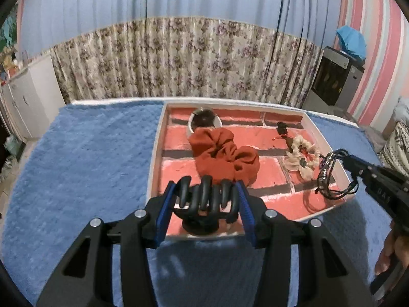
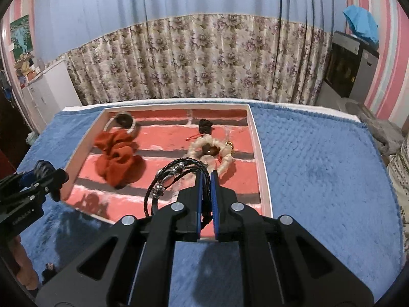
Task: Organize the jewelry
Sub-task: 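Carry claw clip with left tool while right tool carries leather bracelet into tray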
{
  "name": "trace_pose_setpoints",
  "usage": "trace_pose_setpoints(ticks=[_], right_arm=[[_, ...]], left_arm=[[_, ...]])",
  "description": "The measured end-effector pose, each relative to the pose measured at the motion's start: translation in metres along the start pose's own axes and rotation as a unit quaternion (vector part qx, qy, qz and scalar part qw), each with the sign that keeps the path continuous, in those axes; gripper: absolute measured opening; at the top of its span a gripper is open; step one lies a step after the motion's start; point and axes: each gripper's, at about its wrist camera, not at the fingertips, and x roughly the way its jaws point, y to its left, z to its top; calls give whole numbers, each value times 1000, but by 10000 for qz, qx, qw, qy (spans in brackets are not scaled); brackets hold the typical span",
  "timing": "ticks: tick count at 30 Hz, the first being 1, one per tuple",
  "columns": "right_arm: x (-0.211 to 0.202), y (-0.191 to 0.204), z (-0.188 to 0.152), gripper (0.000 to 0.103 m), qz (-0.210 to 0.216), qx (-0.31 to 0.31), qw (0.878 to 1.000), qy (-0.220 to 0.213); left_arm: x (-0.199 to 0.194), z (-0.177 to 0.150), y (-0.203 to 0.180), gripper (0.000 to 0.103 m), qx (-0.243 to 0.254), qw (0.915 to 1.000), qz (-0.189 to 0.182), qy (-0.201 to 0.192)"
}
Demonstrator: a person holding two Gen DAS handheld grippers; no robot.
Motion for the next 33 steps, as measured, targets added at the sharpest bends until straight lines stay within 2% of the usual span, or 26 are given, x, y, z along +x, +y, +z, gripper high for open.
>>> trace_pose_setpoints(ticks=[3,7,13,33], right_arm=[[19,-4,-2,7,-84,-58,9999,46],[37,-12,-3,7,-75,-2,9999,108],[58,-20,-4,8,-114,4,9997,236],[86,-25,-5,10,-74,73,9992,396]], left_arm=[[21,3,0,47,-72,9998,8,199],[44,3,-8,47,114,9991,191,363],[71,2,-12,47,191,9979,232,581],[99,8,-9,50,271,9976,415,478]])
